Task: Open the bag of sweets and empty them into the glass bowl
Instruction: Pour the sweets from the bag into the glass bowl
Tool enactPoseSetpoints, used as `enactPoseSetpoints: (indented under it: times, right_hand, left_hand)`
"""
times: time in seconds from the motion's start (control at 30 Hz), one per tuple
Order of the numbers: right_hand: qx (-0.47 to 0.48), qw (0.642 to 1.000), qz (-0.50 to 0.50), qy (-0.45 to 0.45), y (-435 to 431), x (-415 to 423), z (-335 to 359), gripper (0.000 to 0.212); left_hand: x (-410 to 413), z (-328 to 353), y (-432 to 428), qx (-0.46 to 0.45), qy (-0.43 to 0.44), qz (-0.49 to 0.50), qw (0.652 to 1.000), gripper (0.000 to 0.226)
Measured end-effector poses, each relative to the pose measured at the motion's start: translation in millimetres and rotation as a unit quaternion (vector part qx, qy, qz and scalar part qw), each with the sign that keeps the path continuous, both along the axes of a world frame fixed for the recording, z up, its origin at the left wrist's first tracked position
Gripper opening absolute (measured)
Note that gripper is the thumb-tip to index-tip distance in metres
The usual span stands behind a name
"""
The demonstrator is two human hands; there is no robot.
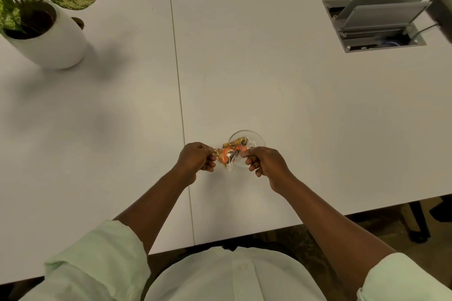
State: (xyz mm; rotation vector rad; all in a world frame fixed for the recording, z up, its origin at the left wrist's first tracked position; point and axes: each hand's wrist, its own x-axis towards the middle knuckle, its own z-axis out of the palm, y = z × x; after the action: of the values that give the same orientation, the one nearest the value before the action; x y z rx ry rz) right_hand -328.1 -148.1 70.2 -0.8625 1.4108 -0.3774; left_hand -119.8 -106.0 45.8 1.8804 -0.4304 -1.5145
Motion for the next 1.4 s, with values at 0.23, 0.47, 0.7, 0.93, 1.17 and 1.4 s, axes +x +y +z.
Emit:
enactPoseSetpoints:
  times: [0.23,0.47,0.7,0.93,1.17,1.4]
  right_hand:
    - [-0.020,1.000,0.007,0.006,0,-1,-2,0.025]
    - [-0.022,1.000,0.010,0.009,1,-2,-5,0.024]
    - [-0.020,1.000,0.004,0.007,1,-1,-7,0.024]
    - [-0.014,1.000,0.003,0.002,0,1,-8,0.023]
    - [-0.015,1.000,0.004,0.001,1,-1,-11,0.021]
    - [-0.010,1.000,0.006,0.001,1,-2,-13,0.018]
  left_hand:
    - [-3,-1,2,0.000,-0.019,0.007,1.000,0.011]
    - [-5,2,4,-0.003,-0.039,0.008,0.999,0.009]
    - [-3,7,2,-0.014,-0.039,0.008,0.999,0.011]
    - [-2,12,2,-0.013,-0.080,0.006,0.997,0.015]
    - [-5,15,3,-0.017,-0.095,-0.005,0.995,0.012]
    - [-7,20,4,-0.013,-0.119,0.011,0.993,0.019]
